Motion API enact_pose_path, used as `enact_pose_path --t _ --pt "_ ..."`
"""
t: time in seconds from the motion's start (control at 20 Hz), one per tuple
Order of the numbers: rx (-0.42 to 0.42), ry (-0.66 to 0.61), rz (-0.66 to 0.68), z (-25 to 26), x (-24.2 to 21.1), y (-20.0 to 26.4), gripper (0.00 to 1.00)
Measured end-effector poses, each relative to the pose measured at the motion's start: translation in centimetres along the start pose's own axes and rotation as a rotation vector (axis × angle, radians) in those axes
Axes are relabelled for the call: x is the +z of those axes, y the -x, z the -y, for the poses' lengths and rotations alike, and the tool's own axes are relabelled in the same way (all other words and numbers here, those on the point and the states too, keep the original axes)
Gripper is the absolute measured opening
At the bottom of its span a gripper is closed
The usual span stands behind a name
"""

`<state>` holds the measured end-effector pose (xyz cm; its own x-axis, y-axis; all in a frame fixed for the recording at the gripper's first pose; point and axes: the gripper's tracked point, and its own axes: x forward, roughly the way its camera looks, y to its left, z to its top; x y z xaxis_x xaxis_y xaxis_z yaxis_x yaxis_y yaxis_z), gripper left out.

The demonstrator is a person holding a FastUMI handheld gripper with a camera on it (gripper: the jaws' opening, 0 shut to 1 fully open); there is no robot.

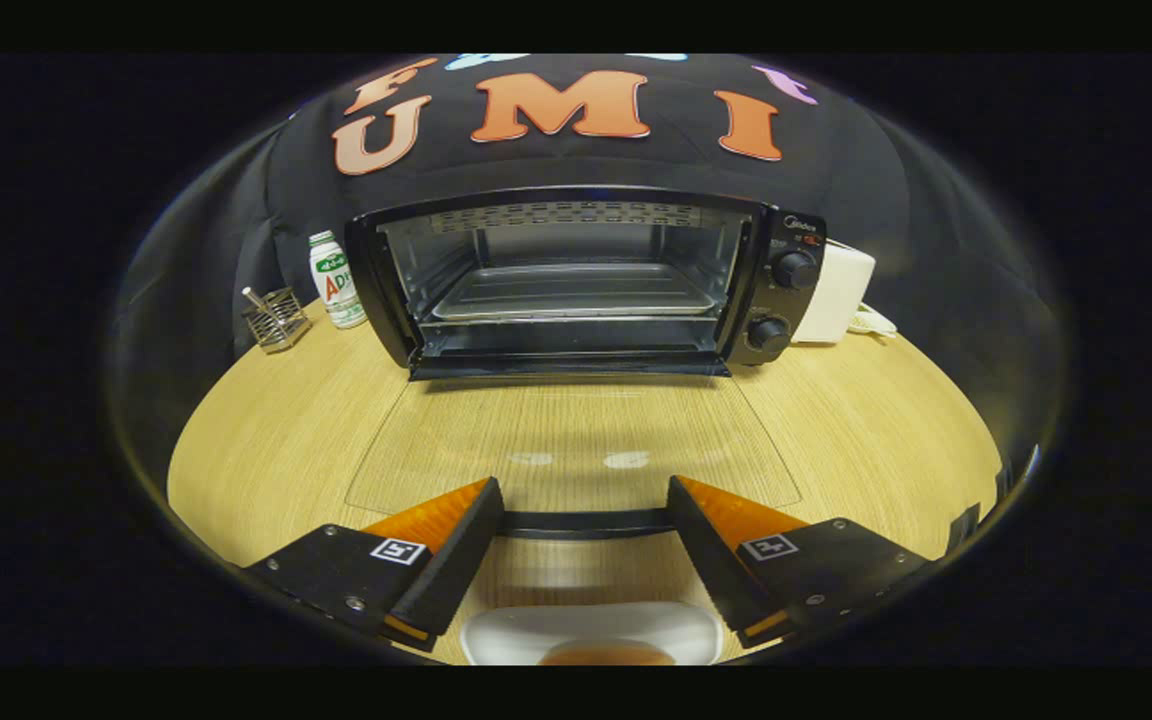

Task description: Open the toaster oven, put the food inside, and close the toaster oven door.

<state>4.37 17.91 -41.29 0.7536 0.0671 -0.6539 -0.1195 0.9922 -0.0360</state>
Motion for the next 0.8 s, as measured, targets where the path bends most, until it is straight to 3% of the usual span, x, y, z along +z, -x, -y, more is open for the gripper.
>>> enact_pose_path --t 0.3,0.8 --pt "0.016 -0.008 0.015 0.3 0.6 1.8 0.98" --pt "0.027 -0.019 0.102 2.5 -2.5 9.6 0.98"
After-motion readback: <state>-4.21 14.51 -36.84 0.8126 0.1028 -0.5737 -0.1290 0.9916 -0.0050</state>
